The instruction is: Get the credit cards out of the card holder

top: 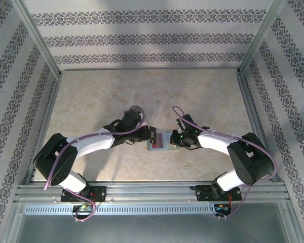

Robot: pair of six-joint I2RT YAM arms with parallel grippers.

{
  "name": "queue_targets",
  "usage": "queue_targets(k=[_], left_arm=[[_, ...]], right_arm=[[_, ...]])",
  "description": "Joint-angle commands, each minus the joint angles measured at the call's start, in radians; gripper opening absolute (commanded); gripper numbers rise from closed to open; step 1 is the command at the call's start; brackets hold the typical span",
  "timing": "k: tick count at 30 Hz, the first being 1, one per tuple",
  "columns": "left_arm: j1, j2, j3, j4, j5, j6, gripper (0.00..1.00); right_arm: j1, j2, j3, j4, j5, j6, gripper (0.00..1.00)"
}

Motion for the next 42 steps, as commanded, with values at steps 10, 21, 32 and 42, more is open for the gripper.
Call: queue_targets(k=[10,21,32,42], left_arm=[[0.030,-0.063,0.327,-0.477,-0.225,0.581,0.00],[0.095,0.088,0.575,-0.697,-0.343,1.128,0.00],[0.248,0.188,0.657,-0.693,-0.203,1.445,0.00],[0.294,0.242,0.671,-0.712,-0.128,1.543,0.00]], right_arm=[[-0.011,-0.286,-0.006,-0.200,0.117,-0.071,0.26],[-0.059,-0.450,-0.003,-0.277,0.148,-0.138,0.52],[-0.086,-0.574,-0.030,-0.313,0.209,-0.135,0.98],[-0.091,-0.673,-0.047,-0.348,0.324,-0.122,0.98]])
